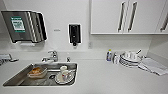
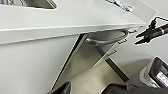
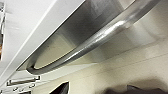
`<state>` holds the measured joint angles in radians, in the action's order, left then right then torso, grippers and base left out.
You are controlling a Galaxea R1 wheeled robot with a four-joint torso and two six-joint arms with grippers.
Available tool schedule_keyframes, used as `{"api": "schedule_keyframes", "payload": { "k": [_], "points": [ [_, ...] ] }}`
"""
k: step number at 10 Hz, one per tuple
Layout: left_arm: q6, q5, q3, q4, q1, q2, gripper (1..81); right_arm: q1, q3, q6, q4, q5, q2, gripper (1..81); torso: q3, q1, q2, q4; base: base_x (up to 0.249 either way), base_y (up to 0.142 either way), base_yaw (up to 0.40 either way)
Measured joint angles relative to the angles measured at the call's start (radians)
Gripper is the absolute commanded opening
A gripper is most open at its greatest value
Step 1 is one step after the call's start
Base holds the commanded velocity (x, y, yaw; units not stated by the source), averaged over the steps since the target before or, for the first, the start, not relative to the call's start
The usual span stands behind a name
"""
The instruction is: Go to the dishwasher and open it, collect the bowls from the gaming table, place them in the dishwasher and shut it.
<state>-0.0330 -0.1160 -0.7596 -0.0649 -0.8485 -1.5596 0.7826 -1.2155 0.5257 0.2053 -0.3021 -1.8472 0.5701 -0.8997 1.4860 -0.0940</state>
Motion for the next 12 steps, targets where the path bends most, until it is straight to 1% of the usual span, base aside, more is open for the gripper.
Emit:
{"api": "schedule_keyframes", "payload": {
  "k": [3, 7, 9, 11, 12],
  "points": [
    [0.002, -0.001, 0.000, 0.000, 0.010, 0.000, 81.1, -0.033, -0.074, 0.084, -0.001, -0.068, -0.083, 81.1, 0.000, 0.000, 0.000, 0.000, 0.000, 0.000, 0.000],
    [0.002, 0.000, 0.000, 0.000, 0.017, 0.000, 81.1, -0.044, -0.170, 0.154, -0.003, -0.118, -0.183, 81.1, 0.000, 0.000, 0.000, 0.000, 0.000, 0.000, 0.000],
    [0.002, 0.000, -0.001, 0.000, 0.017, 0.000, 81.1, -0.051, -0.180, 0.225, -0.003, -0.128, -0.192, 81.1, 0.000, 0.000, 0.000, 0.000, 0.000, 0.000, 0.000],
    [0.002, 0.000, -0.001, 0.000, 0.017, 0.000, 81.1, -0.071, -0.180, 0.266, -0.003, -0.127, -0.201, 81.1, 0.000, -0.001, 0.000, 0.000, 0.000, 0.000, 0.000],
    [0.002, 0.000, -0.001, 0.000, 0.017, 0.000, 81.1, -0.071, -0.180, 0.296, -0.003, -0.128, -0.206, 81.1, 0.000, -0.001, 0.000, 0.000, 0.000, 0.000, 0.000]
  ]
}}
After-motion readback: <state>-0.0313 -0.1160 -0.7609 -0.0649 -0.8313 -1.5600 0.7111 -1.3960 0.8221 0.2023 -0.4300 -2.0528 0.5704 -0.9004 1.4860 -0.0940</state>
